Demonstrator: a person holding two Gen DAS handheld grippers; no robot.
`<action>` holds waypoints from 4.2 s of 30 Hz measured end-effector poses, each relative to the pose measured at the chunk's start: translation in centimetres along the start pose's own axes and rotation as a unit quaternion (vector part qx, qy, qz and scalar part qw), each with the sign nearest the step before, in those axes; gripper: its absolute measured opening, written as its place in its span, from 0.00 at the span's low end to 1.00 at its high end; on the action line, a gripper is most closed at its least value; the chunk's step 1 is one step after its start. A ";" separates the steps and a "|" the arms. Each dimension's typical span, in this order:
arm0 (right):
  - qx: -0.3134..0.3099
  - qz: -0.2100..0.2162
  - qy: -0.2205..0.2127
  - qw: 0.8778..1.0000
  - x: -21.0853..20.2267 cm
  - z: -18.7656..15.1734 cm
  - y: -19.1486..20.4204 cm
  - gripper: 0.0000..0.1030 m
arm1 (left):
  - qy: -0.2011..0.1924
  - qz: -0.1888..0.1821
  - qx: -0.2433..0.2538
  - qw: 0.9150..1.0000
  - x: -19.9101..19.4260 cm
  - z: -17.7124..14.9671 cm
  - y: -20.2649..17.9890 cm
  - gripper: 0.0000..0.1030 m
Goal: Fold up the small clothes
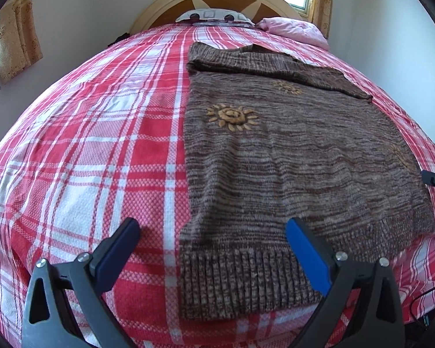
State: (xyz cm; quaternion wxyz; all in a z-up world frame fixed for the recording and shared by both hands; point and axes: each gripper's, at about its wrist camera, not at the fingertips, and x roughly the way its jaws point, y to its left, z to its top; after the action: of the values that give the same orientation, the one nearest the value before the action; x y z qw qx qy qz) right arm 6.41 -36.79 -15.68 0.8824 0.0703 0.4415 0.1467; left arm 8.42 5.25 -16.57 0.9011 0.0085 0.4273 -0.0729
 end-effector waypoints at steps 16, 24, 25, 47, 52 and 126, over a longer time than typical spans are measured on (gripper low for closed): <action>0.061 0.055 0.000 0.997 -2.7 -4.9 -1.0 0.62 | -0.010 -0.029 -0.032 0.999 -2.0 -1.3 1.9 0.60; 0.051 0.054 0.000 0.997 -2.7 -5.6 -0.2 0.50 | -0.003 -0.046 -0.018 0.999 -2.2 -1.8 0.6 0.49; 0.054 0.058 0.001 0.997 -2.7 -5.6 -0.3 0.46 | -0.005 -0.043 -0.013 0.999 -2.2 -1.9 0.5 0.49; 0.076 0.120 -0.058 0.988 -5.1 -5.6 -0.5 0.06 | -0.035 -0.115 -0.066 0.991 -3.5 -1.5 2.6 0.08; 0.084 0.116 -0.075 0.987 -5.8 -5.3 -0.9 0.06 | -0.058 -0.122 -0.070 0.988 -4.5 -0.8 2.9 0.08; 0.204 0.094 -0.098 0.970 13.8 29.2 -12.5 0.05 | -0.035 -0.070 -0.106 0.991 19.6 31.1 3.4 0.10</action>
State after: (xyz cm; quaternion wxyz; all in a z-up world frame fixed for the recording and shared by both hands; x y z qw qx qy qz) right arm 40.10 -44.00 -11.79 0.8704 0.3041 0.3652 0.1284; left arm 45.05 3.77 -12.13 0.9041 -0.1193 0.4002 -0.0903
